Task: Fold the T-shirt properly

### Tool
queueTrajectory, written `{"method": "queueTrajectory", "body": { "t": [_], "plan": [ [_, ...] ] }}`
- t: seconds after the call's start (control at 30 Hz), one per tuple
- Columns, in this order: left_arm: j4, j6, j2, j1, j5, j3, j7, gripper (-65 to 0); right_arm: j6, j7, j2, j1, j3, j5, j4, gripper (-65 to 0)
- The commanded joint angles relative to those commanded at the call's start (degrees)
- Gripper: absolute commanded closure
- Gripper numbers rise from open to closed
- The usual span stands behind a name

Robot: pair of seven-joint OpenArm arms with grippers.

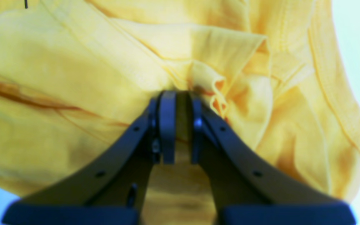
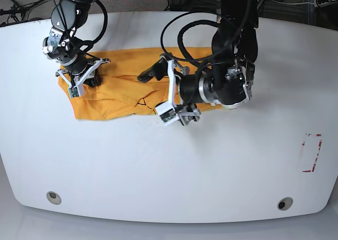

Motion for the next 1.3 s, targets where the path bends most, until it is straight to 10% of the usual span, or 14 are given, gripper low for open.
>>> {"method": "queueTrajectory", "body": {
  "t": [0.57,0.77,1.0,1.13,1.3],
  "plan": [
    [-0.4,0.2,-6.6,3.9,0.0,-31.1,-2.9,-51.4,0.0,0.0,-0.4,0.8,0.0,0.0,-0.1,-6.0],
    [-0.6,0.6,-6.8,6.1,0.4,-35.0,-6.6,-36.1,0.0,0.0,-0.4,0.9,-0.6,0.0,-0.1,-6.0],
    [-4.0,10.4,-6.7,8.2,2.5,-32.3,-10.1,-8.2,0.0,0.0,-0.4,0.8,-2.3,0.0,-0.1,-6.0],
    [-7.5,16.3,-6.7,8.1,5.5,-30.2,-10.8,-3.5,0.0,0.0,-0.4,0.8,-2.3,0.0,0.1,-6.0],
    [-9.6,16.5,-6.7,8.2,6.1,-28.1,-12.0,-3.1,0.0,0.0,-0.4,0.8,-2.3,0.1,-0.1,-6.0]
  ]
}}
